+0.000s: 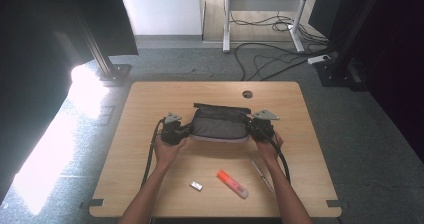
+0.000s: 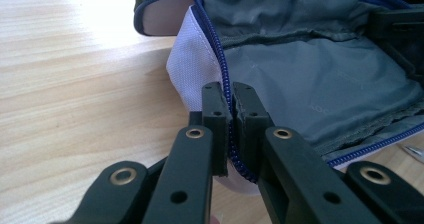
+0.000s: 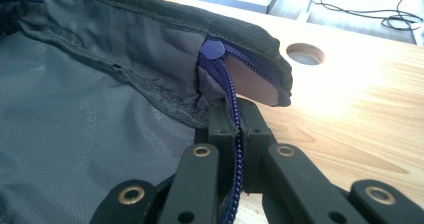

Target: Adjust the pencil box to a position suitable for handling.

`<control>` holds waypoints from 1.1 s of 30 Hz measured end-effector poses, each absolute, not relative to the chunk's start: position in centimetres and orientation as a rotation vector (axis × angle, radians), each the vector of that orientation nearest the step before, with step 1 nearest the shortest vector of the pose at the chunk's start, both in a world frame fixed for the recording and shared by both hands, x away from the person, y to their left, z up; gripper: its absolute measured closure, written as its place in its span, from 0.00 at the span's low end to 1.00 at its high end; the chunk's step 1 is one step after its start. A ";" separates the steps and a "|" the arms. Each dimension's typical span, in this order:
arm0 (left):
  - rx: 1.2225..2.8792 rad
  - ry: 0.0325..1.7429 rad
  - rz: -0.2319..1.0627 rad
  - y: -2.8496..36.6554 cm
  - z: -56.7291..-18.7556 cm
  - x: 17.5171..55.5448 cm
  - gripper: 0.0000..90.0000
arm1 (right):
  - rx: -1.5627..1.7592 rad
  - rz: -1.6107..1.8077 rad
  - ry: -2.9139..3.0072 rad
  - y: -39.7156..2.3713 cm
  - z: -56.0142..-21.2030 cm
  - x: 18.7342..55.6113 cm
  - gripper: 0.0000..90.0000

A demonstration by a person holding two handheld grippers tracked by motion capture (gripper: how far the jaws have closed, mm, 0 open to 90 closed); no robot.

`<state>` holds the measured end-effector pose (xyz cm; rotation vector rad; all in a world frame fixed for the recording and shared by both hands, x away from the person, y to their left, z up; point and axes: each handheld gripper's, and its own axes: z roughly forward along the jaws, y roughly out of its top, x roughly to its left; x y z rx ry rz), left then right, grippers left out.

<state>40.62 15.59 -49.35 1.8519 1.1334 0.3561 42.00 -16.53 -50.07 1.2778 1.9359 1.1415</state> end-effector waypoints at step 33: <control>1.912 1.167 0.297 15.3 -52.7 38.9 0.90 | 1.314 1.049 2.073 -16.2 -53.2 42.2 0.94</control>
